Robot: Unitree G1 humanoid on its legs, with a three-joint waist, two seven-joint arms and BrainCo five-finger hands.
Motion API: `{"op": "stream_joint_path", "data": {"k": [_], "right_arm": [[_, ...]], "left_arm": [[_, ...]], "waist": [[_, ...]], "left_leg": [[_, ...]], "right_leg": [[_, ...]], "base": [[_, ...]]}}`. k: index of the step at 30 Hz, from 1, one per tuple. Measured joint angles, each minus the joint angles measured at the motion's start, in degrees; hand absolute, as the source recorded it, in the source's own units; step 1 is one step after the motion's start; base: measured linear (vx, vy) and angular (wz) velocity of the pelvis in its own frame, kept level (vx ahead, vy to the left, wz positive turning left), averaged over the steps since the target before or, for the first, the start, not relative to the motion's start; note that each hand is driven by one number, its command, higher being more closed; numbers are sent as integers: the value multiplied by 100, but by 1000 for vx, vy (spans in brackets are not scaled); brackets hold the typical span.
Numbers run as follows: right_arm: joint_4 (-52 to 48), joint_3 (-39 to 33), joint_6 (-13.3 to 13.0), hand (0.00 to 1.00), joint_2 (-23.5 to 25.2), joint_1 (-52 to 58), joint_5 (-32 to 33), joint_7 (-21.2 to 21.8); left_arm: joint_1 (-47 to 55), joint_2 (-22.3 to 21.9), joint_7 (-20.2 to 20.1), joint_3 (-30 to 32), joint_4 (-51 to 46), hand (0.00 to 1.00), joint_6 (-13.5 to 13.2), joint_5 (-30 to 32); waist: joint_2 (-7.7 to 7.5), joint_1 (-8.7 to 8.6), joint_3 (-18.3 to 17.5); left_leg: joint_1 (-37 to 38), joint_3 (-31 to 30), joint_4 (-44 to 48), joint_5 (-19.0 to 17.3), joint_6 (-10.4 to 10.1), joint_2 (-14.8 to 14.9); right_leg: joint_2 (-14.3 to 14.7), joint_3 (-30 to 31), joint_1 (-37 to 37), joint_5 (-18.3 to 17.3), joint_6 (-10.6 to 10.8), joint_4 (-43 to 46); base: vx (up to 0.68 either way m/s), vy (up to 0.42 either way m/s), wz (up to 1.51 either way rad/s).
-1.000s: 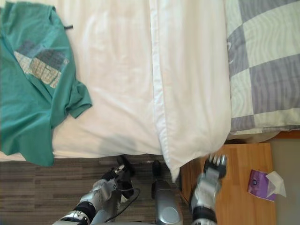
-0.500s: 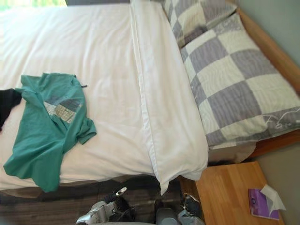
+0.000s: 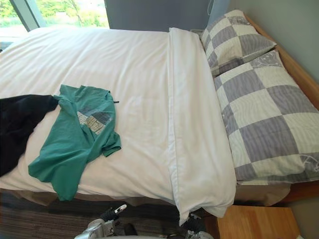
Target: Tidy the bed and pick cloth on bed and put in laundry
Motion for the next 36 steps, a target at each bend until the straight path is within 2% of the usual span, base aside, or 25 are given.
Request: {"op": "stream_joint_path", "data": {"k": [1, 4, 5, 6, 7, 8, 10, 12, 14, 15, 16, 17, 18, 19, 20, 21, 22, 23, 24, 25, 26, 27, 28, 31, 36], "right_arm": [[-1, 22, 45, 0, -11, -76, -117, 4], [-17, 159, 159, 0, -118, -181, -75, -21], [-54, 170, 163, 0, -123, -186, 14, -29], [-70, 149, 171, 0, -73, -171, 88, -29], [-104, 62, 202, 0, -7, -197, 136, -36], [-138, 46, 210, 0, -66, -193, 145, -59], [-126, -21, 213, 0, -155, -158, 141, -138], [-114, -164, 206, 0, -185, -142, 64, -212], [-4, -345, 128, 0, -226, -125, -357, -231], [-7, -403, 86, 0, -228, -118, -452, -227], [-52, -570, -12, 0, -260, -56, -701, -204], [-113, -749, -134, 0, -256, 0, -977, -185], [-37, -793, -178, 0, -141, -38, -1072, -187], [42, -914, -298, 0, -81, -35, -1174, -97], [179, -849, -369, 0, -121, -158, -1276, 18], [208, -727, -406, 0, -133, -203, -1288, 59], [221, -480, -536, 0, -162, -235, -1409, 131], [218, -336, -593, 0, -179, -278, -1464, 171], [230, -39, -683, 0, -212, -379, -1501, 259], [246, 271, -740, 0, -212, -433, -1501, 387], [248, 420, -772, 0, -199, -434, -1499, 469], [238, 709, -827, 0, -213, -467, -1512, 655], [240, 919, -883, 0, -230, -572, -1499, 780], [226, 1359, -922, 0, -128, -636, -1364, 901], [426, 1635, -711, 0, -39, -762, -946, 814]], "left_arm": [[-4, -15, 34, 103, -61, 0, -125, -33], [-3, 6, 145, 129, -190, 0, -524, -215], [17, 85, 199, 126, -208, 0, -650, -228], [36, 180, 215, 134, -230, 0, -678, -265], [26, 204, 250, 144, -316, 0, -689, -376], [70, 217, 241, 129, -331, 0, -643, -432], [92, 163, 135, 118, -332, 0, -628, -425], [94, 140, -19, 79, -350, 0, -657, -398], [163, 20, -268, 48, -328, 0, -844, -367], [175, -26, -331, 6, -316, 0, -894, -370], [207, -99, -486, -229, -247, 0, -964, -393], [184, -151, -629, -482, -142, 0, -952, -421], [123, -63, -680, -601, -90, 0, -935, -423], [-6, 21, -716, -736, -124, 0, -924, -415], [-17, 184, -710, -834, -126, 0, -895, -391], [-26, 301, -707, -878, -121, 0, -869, -384], [-24, 478, -688, -907, -115, 0, -737, -362], [-41, 564, -667, -971, -118, 0, -666, -308], [-121, 701, -601, -1124, -119, 0, -533, -153], [-212, 757, -577, -1241, -117, 0, -369, -27], [-253, 760, -574, -1275, -119, 0, -275, 67], [-329, 700, -564, -1297, -116, 0, -112, 193], [-301, 597, -557, -1328, -105, 0, 9, 308], [-200, 476, -438, -1510, 40, 0, 108, 595], [-56, 480, -71, -1492, 53, 0, -116, 505]], "waist": [[-17, -2, 123], [-26, 12, 272], [-106, 23, 324], [-288, -19, 297], [-279, 15, 296], [-240, -47, 276], [-250, -197, 275], [-327, -273, 316], [-288, -330, 297], [-253, -331, 285], [-86, -324, 217], [98, -337, 123], [-51, -345, 138], [-108, -318, 136], [-47, -229, 41], [-58, -233, 41], [-59, -264, 37], [-60, -289, 37], [-43, -362, 31], [-18, -360, 26], [-13, -347, 29], [-14, -331, 29], [-36, -320, 14], [134, -299, 18], [127, -178, 66]], "left_leg": [[-306, -50, 861, -373, 15, 224], [-956, -204, 2517, -870, 67, 769], [-999, -319, 2741, -946, -23, 753], [-1114, -431, 2969, -1033, -69, 704], [-1210, -624, 3494, -1386, 80, 999], [-1273, -830, 3738, -1504, -31, 1332], [-1199, -1191, 3579, -1434, -182, 1803], [-1041, -1627, 3085, -1222, -431, 2197], [-701, -2197, 2497, -882, -567, 2468], [-610, -2255, 2421, -826, -684, 2476], [-511, -2292, 2287, -697, -1117, 2450], [-470, -2238, 2253, -936, -1566, 2373], [-478, -2191, 2410, -1125, -1564, 2178], [-590, -2088, 2651, -1330, -1548, 1960], [-612, -1850, 2652, -1387, -1514, 1975], [-523, -1729, 2560, -1371, -1491, 1943], [-372, -1607, 2250, -1253, -1342, 1836], [-312, -1549, 2037, -1142, -1253, 1776], [-241, -1482, 1583, -879, -1065, 1580], [-233, -1483, 1162, -607, -892, 1356], [-234, -1489, 1001, -500, -823, 1243], [-233, -1496, 794, -369, -700, 992], [-180, -1474, 701, -343, -661, 769], [-58, -1510, 615, -279, -581, 614], [-45, -1424, 750, -275, -577, 579]], "right_leg": [[-19, 2, -68, -18, -12, 210], [1, 50, -467, -315, 12, 1099], [-103, 135, -686, -522, 5, 1495], [-231, 211, -814, -659, -11, 1590], [-274, 359, -1008, -772, -94, 1791], [-336, 472, -1169, -813, -61, 2006], [-524, 643, -1515, -828, -35, 2414], [-779, 880, -1756, -914, 202, 2700], [-1098, 1147, -1847, -1046, 705, 2887], [-1166, 1220, -1838, -1059, 832, 2865], [-1302, 1286, -1770, -951, 1118, 2625], [-1452, 1239, -1557, -672, 1267, 2127], [-1647, 1283, -1375, -418, 1245, 1854], [-1798, 1223, -1301, 496, 794, 1371], [-1765, 865, -1309, 1231, 59, 1025], [-1707, 648, -1345, 1238, 39, 1085], [-1448, 270, -1385, 1006, 286, 1300], [-1291, 120, -1373, 878, 363, 1396], [-875, -98, -1371, 585, 419, 1582], [-420, -263, -1370, 336, 412, 1653], [-173, -308, -1340, 242, 405, 1602], [165, -444, -1089, -9, 212, 1139], [108, -536, -810, -25, 112, 598], [46, -476, -442, 136, 77, 53], [46, -305, -358, 252, 87, -123]], "base": [[71, -64, -5], [-62, -54, -16], [-98, 12, -24], [-76, 11, -58], [-25, 25, -66], [-2, 48, -65], [-11, 209, -19], [-22, 346, 1], [6, 484, -2], [19, 631, -16], [11, 943, -5], [15, 972, 6], [-11, 828, 6], [-49, 769, -29], [-59, 749, -51], [-31, 834, -67], [10, 456, -40], [21, 479, -14], [56, 389, 23], [65, 356, 33], [78, 287, 35], [61, 222, 17], [49, 201, 10], [12, 123, 10], [-49, 38, -13]]}}
